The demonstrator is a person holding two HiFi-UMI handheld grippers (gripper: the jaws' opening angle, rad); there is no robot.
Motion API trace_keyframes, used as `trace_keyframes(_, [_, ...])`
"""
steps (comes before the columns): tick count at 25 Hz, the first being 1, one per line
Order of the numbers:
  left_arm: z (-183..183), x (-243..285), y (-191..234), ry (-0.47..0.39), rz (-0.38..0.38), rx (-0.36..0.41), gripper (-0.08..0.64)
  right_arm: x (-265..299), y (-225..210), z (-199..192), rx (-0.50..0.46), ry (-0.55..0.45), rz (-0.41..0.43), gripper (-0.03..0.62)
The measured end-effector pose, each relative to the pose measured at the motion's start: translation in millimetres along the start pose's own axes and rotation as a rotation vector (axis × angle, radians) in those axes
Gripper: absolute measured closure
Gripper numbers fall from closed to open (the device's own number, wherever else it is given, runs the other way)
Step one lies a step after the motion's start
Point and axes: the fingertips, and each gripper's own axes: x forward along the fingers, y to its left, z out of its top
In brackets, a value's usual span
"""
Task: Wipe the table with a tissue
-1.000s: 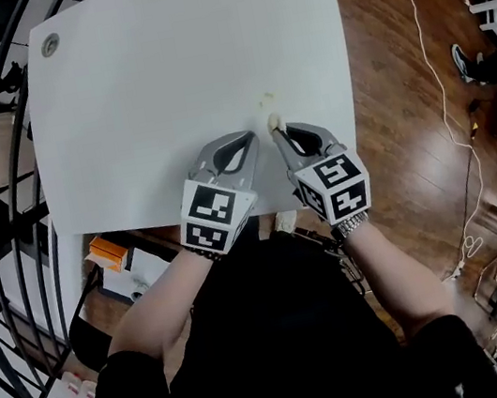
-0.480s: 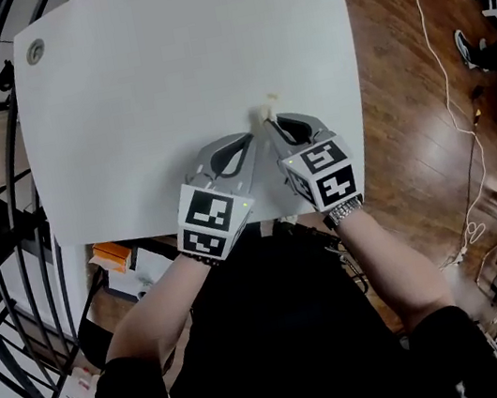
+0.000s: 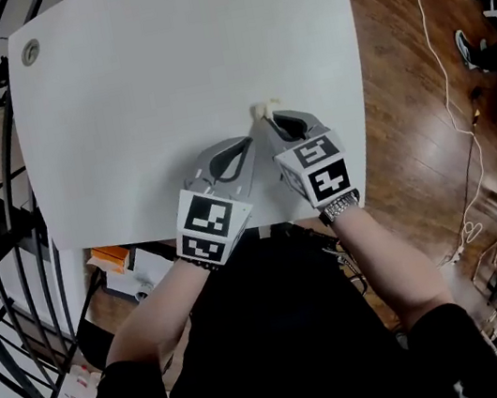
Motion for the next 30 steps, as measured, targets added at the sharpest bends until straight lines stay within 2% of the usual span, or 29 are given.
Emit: trace_keyframes(30, [4.9, 10.5, 0.0, 0.008, -0.021, -0.012, 0.548, -1.9, -24.8, 4.7, 0.006, 0.017, -0.039, 0.578])
